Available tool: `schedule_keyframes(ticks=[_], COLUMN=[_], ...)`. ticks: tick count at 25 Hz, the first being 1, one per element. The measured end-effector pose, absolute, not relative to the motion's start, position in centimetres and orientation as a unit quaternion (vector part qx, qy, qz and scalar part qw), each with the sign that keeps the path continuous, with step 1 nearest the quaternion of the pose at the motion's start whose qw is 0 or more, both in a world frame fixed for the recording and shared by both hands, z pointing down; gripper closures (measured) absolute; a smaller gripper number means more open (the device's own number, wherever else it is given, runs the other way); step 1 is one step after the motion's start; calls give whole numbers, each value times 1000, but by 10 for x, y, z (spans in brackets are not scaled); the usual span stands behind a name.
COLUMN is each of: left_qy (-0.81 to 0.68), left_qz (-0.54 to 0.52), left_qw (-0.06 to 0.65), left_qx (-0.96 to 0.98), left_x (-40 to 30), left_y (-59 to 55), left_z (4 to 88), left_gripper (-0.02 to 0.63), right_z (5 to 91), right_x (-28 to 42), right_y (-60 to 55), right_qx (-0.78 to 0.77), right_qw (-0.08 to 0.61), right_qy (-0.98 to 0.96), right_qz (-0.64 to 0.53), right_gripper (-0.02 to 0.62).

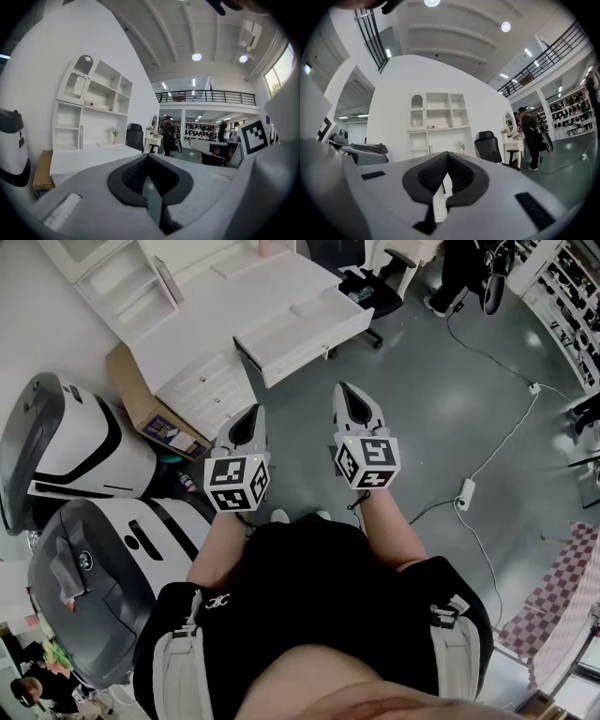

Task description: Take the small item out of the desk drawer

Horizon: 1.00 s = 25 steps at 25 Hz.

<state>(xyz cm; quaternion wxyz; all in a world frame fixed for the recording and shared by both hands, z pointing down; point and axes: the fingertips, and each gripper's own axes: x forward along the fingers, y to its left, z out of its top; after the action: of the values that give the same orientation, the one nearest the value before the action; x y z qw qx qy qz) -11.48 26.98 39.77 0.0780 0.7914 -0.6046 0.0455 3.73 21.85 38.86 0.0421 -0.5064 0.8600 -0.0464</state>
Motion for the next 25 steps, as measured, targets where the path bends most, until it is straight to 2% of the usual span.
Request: schedule_keyframes(ticks=[25], left_qy=[-607], left_qz=[50], left_qw=[73], left_qx=[790], left_x=[-45], left_y=[262], left_z=[399], left_gripper=[591], right_z=[387], right_x=[104], right_y=[211], right_qx=[-508], right_qw=[44], right_qy=[859], right_qz=[-38], right_gripper=[600])
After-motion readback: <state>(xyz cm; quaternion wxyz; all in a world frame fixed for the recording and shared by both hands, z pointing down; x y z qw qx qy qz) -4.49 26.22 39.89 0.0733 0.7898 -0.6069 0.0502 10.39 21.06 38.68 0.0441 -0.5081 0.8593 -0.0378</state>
